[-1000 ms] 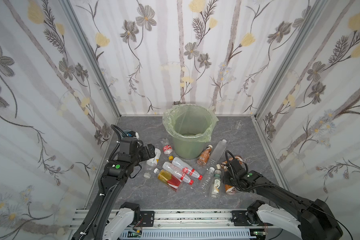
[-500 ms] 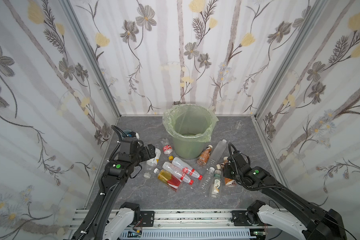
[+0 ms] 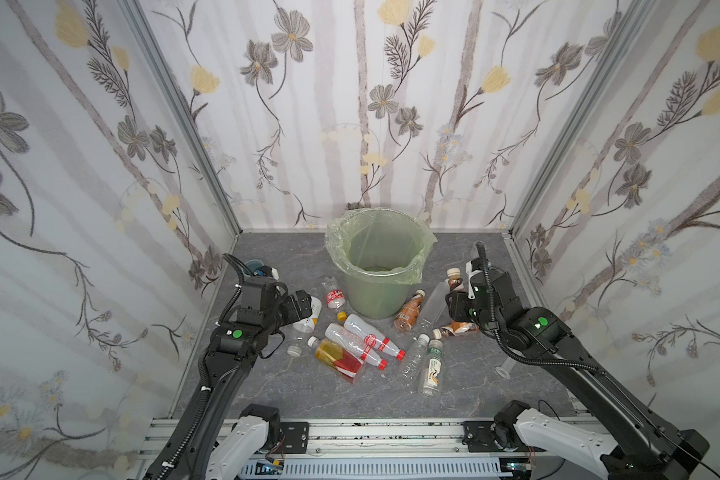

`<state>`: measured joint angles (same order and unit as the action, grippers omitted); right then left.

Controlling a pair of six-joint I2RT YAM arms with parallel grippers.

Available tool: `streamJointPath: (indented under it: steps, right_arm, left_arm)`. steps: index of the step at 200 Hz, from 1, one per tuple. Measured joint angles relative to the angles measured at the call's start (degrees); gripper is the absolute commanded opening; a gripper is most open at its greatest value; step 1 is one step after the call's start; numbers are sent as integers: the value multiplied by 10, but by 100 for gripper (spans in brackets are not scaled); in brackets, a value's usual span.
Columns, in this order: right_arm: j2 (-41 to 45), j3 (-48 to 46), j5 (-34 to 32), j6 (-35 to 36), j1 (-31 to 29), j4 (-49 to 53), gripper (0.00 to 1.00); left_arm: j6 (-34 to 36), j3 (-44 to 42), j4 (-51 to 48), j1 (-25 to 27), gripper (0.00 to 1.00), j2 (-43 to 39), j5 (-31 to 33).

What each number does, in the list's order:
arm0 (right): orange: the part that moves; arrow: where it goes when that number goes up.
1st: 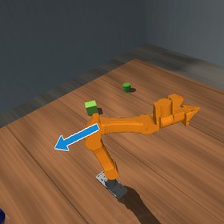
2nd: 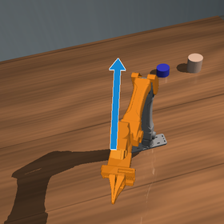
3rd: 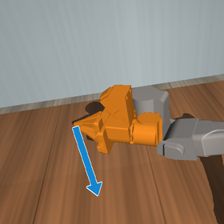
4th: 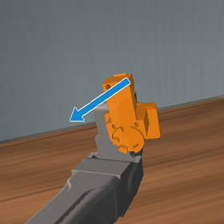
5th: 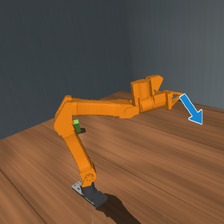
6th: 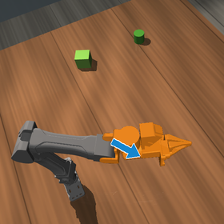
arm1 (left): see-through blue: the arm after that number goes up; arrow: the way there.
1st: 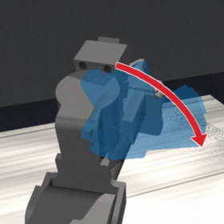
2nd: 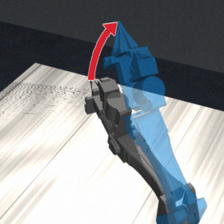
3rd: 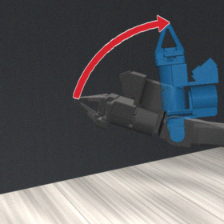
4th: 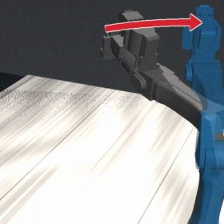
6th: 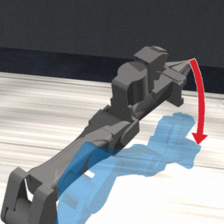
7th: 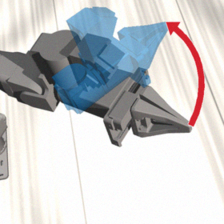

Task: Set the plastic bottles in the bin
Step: 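Lift the brown coffee bottle with the right gripper and carry it over the bin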

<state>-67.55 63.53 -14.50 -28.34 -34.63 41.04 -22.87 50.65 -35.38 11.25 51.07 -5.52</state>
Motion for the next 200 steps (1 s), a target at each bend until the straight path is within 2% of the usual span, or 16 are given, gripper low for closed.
streamJointPath:
  steps: [93, 200]
  right_arm:
    - [-131, 259, 51, 105, 0, -3, 49]
    - [-306, 440, 135, 134, -3, -58, 49]
  left_arm:
    - [-12, -9, 4, 0, 100, -16, 2]
    - [-13, -10, 9, 0, 100, -23, 4]
